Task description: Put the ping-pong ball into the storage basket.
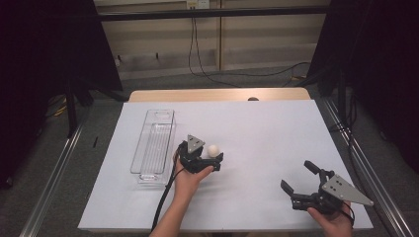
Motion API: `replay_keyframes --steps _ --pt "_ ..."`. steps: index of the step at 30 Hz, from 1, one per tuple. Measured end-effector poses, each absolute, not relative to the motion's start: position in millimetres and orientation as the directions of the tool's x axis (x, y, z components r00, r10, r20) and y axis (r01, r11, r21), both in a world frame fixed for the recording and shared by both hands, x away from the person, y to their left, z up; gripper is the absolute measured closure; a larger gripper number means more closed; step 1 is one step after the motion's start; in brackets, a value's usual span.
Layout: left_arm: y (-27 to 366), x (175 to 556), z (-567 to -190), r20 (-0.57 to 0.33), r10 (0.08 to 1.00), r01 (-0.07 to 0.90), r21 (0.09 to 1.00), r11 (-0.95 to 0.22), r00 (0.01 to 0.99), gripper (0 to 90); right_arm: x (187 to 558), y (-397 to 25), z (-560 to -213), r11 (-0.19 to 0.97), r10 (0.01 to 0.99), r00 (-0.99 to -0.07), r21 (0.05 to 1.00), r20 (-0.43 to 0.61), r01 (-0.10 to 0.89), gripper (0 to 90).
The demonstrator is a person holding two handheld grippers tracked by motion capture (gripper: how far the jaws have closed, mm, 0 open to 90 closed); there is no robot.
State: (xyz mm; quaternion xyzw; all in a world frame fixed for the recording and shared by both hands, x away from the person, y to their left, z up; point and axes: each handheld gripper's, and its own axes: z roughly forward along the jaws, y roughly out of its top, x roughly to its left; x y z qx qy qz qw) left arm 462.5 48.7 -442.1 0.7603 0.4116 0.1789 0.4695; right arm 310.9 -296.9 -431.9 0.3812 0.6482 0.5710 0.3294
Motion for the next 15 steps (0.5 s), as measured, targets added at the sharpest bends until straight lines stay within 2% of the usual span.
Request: replay_keyframes --steps 15 --pt "46.4 466.0 -445.1 -0.124 0.799 0.476 0.852 -0.218 0.589 2.7 310.8 -296.3 -431.5 0.056 0.870 -0.492 0.992 0.008 0.115 1.3"
